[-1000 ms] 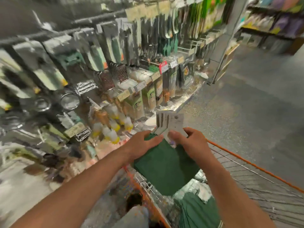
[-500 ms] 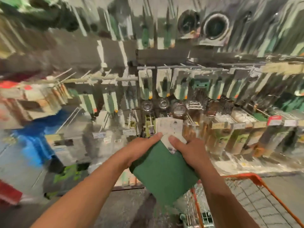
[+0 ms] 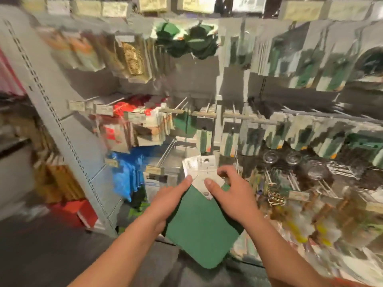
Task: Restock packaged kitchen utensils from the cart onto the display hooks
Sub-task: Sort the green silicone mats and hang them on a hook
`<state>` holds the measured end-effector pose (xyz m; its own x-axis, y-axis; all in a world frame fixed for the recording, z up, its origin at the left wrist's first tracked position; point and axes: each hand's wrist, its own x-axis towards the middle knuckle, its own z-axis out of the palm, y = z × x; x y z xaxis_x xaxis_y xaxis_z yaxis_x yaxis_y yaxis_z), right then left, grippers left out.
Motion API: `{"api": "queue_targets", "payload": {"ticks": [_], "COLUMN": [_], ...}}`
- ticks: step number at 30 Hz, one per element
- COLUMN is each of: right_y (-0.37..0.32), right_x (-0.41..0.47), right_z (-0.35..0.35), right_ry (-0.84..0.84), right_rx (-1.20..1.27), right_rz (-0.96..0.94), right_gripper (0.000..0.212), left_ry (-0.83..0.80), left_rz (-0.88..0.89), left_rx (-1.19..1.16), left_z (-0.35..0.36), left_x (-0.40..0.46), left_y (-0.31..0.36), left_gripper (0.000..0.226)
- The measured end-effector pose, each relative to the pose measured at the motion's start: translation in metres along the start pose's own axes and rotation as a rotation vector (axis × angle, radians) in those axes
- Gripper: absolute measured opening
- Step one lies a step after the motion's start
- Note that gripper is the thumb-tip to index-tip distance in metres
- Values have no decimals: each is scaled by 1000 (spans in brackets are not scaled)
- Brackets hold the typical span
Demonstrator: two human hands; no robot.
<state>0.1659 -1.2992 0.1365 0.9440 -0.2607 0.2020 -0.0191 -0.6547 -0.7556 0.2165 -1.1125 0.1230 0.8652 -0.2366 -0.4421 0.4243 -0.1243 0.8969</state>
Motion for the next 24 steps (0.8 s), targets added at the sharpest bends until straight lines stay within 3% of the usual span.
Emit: {"api": "queue_targets", "payload": {"ticks": [3,8,11,15,24], "right_y": [-28,-55,-65,-63,-23], "right_x": [14,34,50,81,189], "right_z": [42,88,103,116,136], "right_ry": [-48,-94,-79,-93,-265], "right_rx": [1,20,44,110,175], "right_rz": [-86,-68,-61,-49,-28], "right_gripper": [26,33,36,20,28], "left_ry": [53,79,95,124,287], "left_rz": [-16,-1,-3,-29,56], "left_rx": [-41,-60,-93,-127,-15], "left_z": [-51,-102,-114,-121,-133], "left_x": [3,16,30,54,140], "left_y": [3,8,13,22,52], "left_gripper": [59,52,53,51,46]}}
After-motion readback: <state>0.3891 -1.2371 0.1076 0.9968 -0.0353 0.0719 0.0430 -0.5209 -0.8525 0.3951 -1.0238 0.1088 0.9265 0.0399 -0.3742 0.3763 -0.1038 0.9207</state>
